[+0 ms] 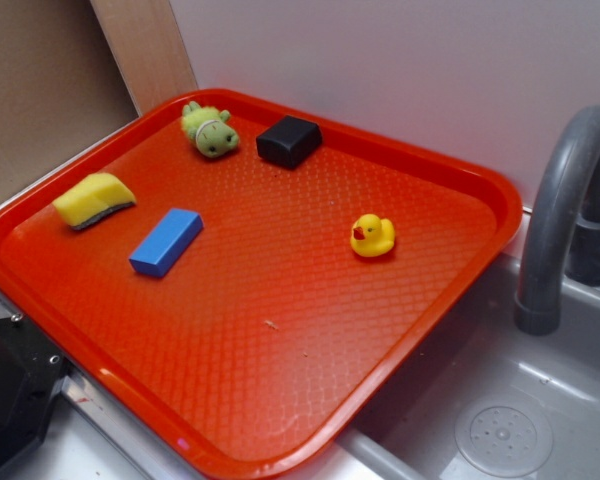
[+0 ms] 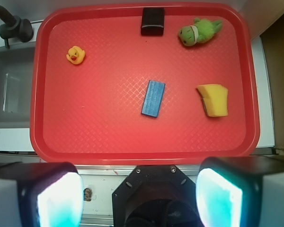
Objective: Grab the blue block.
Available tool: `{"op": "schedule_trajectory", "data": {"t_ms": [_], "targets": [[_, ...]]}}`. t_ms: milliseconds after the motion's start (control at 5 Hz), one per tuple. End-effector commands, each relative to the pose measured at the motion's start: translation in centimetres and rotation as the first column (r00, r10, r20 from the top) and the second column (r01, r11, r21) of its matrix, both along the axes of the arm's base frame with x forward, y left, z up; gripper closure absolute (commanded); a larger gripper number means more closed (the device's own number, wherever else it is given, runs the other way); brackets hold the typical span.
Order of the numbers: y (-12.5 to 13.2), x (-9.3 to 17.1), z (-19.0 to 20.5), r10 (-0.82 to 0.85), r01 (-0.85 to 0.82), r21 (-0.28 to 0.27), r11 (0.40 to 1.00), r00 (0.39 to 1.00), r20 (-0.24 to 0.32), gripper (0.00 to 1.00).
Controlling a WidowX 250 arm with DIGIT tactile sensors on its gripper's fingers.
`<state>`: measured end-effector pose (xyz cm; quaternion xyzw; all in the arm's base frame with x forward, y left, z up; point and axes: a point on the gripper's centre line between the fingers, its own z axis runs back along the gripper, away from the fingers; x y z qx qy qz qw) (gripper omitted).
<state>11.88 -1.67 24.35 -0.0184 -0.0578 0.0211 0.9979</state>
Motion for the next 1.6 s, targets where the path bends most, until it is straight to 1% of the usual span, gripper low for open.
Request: {"op": "schedule_trajectory", "data": {"t_ms": [0,200,400,600,800,1000,1200,1400], "targets": [[0.0,0.0,0.0,0.000,0.000,0.000,1.000,1.000,0.000,0.00],[0.1,2.5,-1.6,0.003,-0.002,0.043,0.999,0.999,-0.038,0.00],[0.3,3.2,-2.0,0.026,-0.024,0.064,0.998,0.999,-0.029,0.00],[0.9,4.7,-3.3,0.005,-0.003,0.036,0.999,0.999,-0.050,0.00],[0.8,4.3,-8.3,-0.016,0.027,0.108,0.994,0.995,-0.095,0.00],[0.7,4.6,-12.9,-0.048,0.062,0.089,0.994,0.988,-0.148,0.00],[0.5,5.6,-15.0,-0.037,0.056,0.103,0.993,0.983,-0.178,0.00],[0.7,7.2,-15.4,-0.003,0.021,0.100,0.995,0.985,-0.172,0.00]]}}
